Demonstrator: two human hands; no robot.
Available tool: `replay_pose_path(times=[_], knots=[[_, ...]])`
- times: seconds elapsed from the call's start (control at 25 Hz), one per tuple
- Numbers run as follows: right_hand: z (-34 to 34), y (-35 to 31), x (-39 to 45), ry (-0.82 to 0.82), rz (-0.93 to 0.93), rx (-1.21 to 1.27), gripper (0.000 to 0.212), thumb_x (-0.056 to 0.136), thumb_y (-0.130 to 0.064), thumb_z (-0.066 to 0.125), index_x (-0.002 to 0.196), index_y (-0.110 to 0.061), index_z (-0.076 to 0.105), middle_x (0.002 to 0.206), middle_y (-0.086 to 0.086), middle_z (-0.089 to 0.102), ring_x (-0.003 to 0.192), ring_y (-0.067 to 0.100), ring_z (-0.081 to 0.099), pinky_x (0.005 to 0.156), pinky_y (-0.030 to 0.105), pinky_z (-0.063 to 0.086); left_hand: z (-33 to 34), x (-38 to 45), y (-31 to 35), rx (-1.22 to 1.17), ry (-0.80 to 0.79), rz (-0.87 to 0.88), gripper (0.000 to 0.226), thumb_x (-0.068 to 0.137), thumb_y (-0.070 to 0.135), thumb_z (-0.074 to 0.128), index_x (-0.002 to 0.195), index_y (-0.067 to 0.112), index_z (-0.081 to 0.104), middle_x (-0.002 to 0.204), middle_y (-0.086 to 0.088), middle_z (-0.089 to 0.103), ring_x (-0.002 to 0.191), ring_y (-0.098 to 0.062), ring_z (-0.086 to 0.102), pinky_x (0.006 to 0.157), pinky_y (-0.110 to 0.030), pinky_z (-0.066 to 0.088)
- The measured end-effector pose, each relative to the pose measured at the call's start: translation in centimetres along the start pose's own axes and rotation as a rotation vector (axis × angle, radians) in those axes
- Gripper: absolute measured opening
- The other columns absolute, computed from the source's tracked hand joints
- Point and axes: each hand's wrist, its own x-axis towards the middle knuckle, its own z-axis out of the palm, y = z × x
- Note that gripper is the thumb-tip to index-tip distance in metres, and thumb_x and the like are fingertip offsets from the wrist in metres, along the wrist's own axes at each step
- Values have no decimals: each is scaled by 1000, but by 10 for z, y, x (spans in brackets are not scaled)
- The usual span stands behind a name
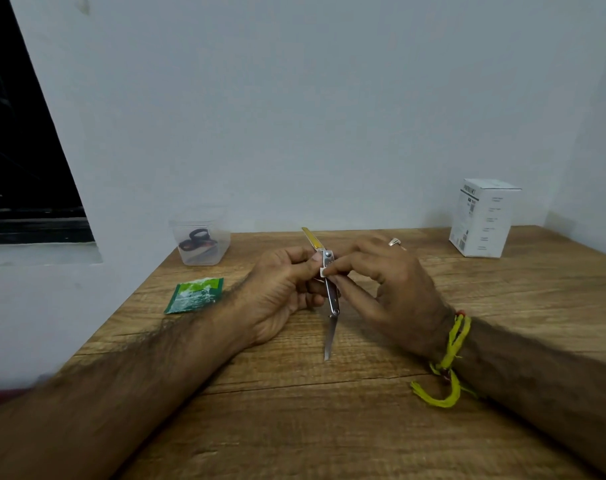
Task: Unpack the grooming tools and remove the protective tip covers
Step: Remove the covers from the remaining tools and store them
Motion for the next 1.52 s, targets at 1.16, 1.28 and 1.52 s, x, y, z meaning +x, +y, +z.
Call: replay_pose_path(times=[1.16,1.28,1.52], knots=[[-10,1,-3,-72,-48,75,10,84,-8,76,94,-12,77,92,-9,65,89,-1,54,80,15,37,-3,0,1,-28,-16,11,22,87,21,62,98,3,68,74,-10,71,58,-17,68,51,-30,59],[-9,-2,-2,-74,-51,65,9,85,-10,75,93,-13,77,92,-13,62,89,-4,51,81,12,35,-5,1,1,-39,0,10,19,90,19,61,98,3,69,73,-10,70,56,-17,67,50,-30,60],[-9,-4,-3,-115,-39,117,9,86,-13,73,93,-15,77,96,-10,68,93,2,60,78,22,45,-5,0,1,-46,35,5,19,100,14,54,108,1,66,74,-11,72,57,-19,68,47,-28,58]])
